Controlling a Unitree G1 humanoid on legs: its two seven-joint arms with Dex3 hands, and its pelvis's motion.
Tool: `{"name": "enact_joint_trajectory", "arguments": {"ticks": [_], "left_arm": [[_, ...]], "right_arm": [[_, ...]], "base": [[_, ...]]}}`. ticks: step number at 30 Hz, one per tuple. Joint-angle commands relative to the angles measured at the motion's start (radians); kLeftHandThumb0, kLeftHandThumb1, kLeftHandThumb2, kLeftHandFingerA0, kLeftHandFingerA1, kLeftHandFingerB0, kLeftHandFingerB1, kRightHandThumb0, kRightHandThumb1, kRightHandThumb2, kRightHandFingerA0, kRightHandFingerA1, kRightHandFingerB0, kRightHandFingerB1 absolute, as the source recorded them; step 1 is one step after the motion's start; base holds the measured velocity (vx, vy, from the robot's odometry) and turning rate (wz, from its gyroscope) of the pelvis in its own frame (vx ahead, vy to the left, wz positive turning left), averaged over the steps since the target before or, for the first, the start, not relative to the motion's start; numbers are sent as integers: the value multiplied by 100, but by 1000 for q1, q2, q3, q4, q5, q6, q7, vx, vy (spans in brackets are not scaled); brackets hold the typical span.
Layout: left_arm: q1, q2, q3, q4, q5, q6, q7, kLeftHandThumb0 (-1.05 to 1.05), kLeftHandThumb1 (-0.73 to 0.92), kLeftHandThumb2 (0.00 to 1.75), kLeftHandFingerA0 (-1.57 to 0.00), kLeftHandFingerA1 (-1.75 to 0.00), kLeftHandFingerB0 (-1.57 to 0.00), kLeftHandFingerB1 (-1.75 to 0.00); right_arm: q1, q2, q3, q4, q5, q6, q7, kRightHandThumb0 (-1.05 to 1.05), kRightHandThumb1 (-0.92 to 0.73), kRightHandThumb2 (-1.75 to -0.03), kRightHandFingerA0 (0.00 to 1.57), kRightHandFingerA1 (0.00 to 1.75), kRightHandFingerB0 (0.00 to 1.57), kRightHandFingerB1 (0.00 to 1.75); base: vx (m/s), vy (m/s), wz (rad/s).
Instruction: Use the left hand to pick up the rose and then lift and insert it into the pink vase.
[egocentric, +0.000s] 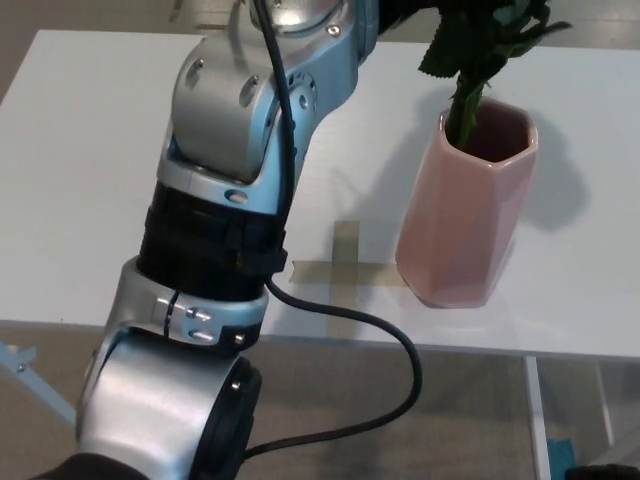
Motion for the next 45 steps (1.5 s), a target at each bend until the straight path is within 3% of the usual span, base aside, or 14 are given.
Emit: {"name": "enact_joint_trajectory", "arguments": {"ticks": [1, 17, 38, 40, 43, 45], "left_arm": [[22, -23, -1, -18, 8, -16, 0, -22, 79, 66, -101, -142, -78, -79], [52, -77, -11, -38, 23, -8, 19, -22, 79, 67, -96, -145, -76, -79], [107, -76, -47, -19, 53, -59, -7, -21, 80, 66, -95, -144, -75, -82], [113, -73, -53, -4, 60, -72, -13, -21, 80, 66, -96, -142, -80, -70], [120, -70, -60, 0, 65, -83, -19, -20, 80, 65, -97, -140, -81, -66], [139, -62, -77, -1, 78, -96, -25, -21, 80, 64, -107, -120, -75, -50]], "right_arm": [[2, -4, 1, 5, -1, 11, 8, -34, -66, -59, 57, 41, 52, 39], [-2, -7, 9, 1, -5, 5, 15, -33, -66, -59, 57, 41, 52, 39], [-10, -7, 9, 4, -4, 7, 20, -33, -66, -59, 57, 41, 52, 38], [-8, -7, 6, -1, -1, 8, 21, -33, -66, -59, 57, 41, 52, 38], [-8, -7, 8, 0, -3, 7, 20, -33, -66, -59, 57, 41, 52, 38], [-8, -7, 9, 3, -4, 6, 21, -33, -66, -59, 57, 41, 52, 38]], "base": [[0, 0, 0], [0, 0, 0], [0, 0, 0], [0, 0, 0], [0, 0, 0], [0, 0, 0]]}}
